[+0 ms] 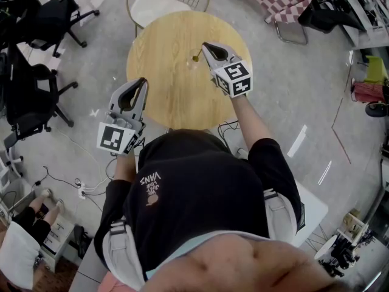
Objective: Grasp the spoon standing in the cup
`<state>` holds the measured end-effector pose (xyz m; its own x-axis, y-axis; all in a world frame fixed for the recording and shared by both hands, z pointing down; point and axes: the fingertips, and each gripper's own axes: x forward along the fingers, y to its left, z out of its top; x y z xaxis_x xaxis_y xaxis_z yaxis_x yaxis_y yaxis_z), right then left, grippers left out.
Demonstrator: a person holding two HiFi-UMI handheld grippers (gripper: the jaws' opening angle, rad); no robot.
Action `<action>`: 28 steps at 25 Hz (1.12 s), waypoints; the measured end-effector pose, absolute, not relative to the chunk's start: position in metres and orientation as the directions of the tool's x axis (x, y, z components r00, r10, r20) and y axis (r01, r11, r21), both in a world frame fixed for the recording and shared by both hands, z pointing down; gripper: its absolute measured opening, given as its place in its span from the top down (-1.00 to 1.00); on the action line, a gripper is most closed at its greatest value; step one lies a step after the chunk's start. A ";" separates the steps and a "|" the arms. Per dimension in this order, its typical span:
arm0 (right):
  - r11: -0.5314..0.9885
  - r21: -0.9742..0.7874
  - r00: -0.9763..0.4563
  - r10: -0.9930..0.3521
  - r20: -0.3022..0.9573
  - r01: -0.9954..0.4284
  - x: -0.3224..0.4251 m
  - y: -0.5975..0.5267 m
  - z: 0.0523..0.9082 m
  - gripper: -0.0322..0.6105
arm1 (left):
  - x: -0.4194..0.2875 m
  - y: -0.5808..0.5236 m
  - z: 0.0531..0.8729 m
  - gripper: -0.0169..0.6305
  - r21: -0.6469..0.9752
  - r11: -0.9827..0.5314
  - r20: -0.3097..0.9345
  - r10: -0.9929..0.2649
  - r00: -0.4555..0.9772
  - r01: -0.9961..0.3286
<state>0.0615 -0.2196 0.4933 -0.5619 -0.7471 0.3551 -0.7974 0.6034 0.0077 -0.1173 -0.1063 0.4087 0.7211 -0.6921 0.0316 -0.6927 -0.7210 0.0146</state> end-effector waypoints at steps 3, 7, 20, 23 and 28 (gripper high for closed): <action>0.590 0.008 -0.553 -0.761 0.340 -0.807 0.062 -0.217 0.488 0.89 | -0.120 -0.104 0.407 0.88 0.004 -0.727 0.021 -0.687 0.726 -0.687; 0.578 0.012 -0.545 -0.776 0.317 -0.816 0.063 -0.214 0.477 0.89 | -0.121 -0.099 0.403 0.88 0.021 -0.725 0.027 -0.688 0.726 -0.688; 0.548 0.021 -0.523 -0.810 0.266 -0.837 0.063 -0.200 0.453 0.89 | -0.130 -0.089 0.405 0.88 0.016 -0.736 0.010 -0.677 0.736 -0.677; 0.539 0.024 -0.517 -0.818 0.252 -0.842 0.066 -0.194 0.448 0.89 | -0.127 -0.085 0.405 0.88 0.015 -0.743 0.006 -0.669 0.743 -0.669; 0.530 0.025 -0.511 -0.827 0.236 -0.847 0.066 -0.188 0.440 0.89 | -0.125 -0.083 0.405 0.88 0.015 -0.754 0.005 -0.656 0.754 -0.656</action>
